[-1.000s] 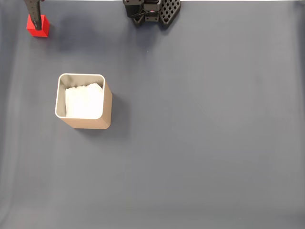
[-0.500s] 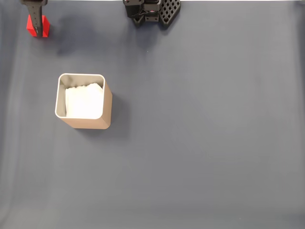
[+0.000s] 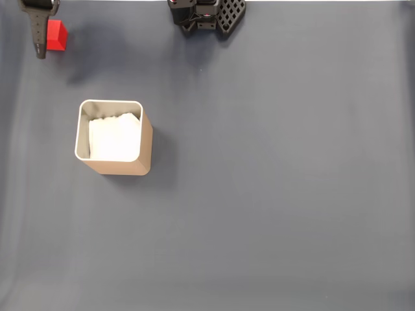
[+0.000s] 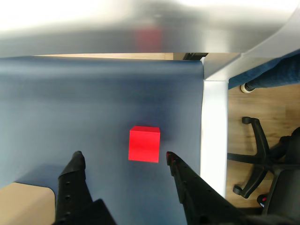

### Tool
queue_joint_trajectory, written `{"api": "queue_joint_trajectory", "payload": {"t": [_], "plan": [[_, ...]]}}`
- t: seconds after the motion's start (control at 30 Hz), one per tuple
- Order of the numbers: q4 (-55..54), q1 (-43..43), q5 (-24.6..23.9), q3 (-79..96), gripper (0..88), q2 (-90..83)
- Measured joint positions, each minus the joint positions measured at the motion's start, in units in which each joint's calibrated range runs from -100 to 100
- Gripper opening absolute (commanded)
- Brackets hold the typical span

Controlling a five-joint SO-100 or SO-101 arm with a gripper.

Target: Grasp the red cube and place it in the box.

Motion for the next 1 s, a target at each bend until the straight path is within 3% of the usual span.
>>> {"api": "queue_joint_trajectory", "payload": {"t": [1.0], "plan": [[-7.0, -0.1, -0.7, 0.7, 44.2, 7.0]]}}
